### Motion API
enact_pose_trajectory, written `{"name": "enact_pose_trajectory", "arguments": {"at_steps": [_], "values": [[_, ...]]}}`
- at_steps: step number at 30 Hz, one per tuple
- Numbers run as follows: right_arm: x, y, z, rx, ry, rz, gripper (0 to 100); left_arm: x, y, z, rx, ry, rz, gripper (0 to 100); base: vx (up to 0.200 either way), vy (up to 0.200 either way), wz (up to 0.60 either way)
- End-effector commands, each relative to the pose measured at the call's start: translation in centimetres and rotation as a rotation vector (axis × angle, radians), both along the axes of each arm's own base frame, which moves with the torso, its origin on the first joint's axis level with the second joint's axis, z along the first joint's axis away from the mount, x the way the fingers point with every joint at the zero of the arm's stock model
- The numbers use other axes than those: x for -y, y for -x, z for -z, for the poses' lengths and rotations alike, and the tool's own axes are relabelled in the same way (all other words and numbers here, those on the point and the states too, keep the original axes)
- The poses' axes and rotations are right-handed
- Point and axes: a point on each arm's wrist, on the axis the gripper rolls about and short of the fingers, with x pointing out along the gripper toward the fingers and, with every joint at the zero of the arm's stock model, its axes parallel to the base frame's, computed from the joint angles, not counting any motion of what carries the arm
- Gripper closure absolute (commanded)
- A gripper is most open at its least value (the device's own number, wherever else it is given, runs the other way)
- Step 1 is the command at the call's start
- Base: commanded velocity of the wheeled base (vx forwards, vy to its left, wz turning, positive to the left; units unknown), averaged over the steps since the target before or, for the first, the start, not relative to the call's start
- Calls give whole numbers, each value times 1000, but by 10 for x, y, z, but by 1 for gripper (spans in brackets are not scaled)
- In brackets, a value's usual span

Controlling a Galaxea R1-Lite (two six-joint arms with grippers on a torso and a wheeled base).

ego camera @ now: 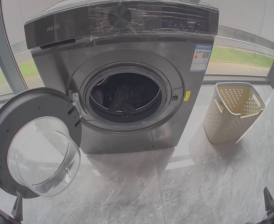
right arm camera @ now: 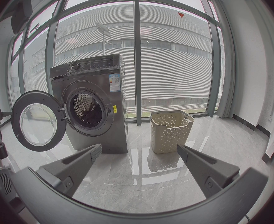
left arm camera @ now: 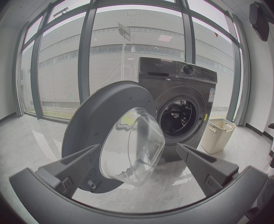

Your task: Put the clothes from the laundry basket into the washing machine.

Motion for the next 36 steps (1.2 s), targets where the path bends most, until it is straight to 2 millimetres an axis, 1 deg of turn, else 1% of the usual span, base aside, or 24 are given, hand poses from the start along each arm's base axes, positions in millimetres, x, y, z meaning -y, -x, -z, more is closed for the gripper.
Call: {"name": "enact_pose_trajectory", "arguments": {"at_steps": [1,8,14,23,36], "values": [[0,0,4,-1,0,0,0,0,-1,5,-5,0,-1,0,0,0,0],[0,0,3,0,0,0,0,0,-1,5,-5,1,-1,0,0,0,0],[0,0,3,0,0,0,0,0,-1,5,-5,0,-1,0,0,200,0],[0,0,3,0,0,3,0,0,-1,5,-5,0,-2,0,0,0,600],[0,0,3,0,0,5,0,0,-1,5,-5,-1,-1,0,0,0,0]]}}
